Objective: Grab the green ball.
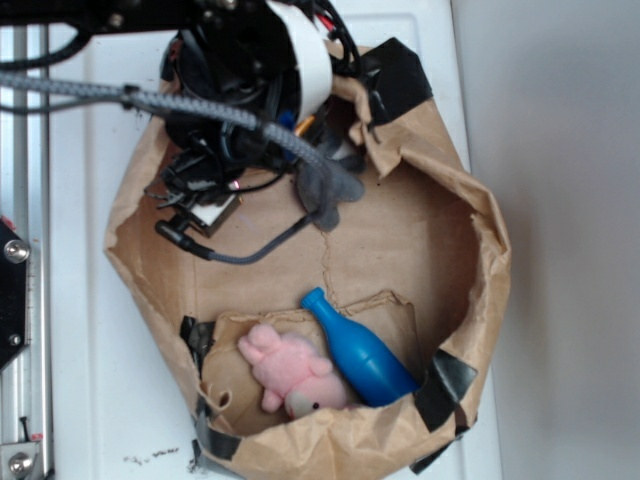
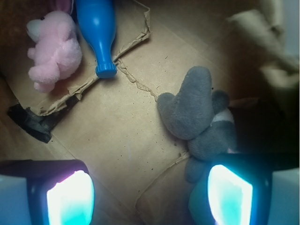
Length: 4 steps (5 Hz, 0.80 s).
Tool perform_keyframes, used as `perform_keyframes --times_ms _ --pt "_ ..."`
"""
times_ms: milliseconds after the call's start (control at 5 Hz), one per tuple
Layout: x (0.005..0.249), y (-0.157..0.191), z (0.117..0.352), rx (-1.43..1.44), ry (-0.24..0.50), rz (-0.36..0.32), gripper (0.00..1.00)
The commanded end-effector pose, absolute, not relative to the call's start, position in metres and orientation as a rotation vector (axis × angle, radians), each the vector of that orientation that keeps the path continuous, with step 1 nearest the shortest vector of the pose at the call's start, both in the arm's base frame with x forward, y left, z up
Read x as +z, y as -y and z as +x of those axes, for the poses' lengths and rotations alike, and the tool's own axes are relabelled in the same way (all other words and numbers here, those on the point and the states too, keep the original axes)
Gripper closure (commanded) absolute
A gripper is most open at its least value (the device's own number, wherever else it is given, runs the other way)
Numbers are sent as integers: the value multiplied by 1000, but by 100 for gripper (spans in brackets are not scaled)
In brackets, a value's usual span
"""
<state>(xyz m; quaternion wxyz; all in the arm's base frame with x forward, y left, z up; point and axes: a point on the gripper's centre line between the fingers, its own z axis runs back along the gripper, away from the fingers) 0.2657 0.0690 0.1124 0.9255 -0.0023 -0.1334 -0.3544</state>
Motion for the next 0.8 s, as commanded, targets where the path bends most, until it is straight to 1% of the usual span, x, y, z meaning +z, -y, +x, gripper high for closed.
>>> perform_keyframes --times_ms 0,200,400,600 --pt "97 -59 273 -796 273 87 0" --pt "94 -81 271 -773 276 114 0" --pt "96 -110 264 -746 281 152 0" --pt "98 -120 252 -748 238 136 0"
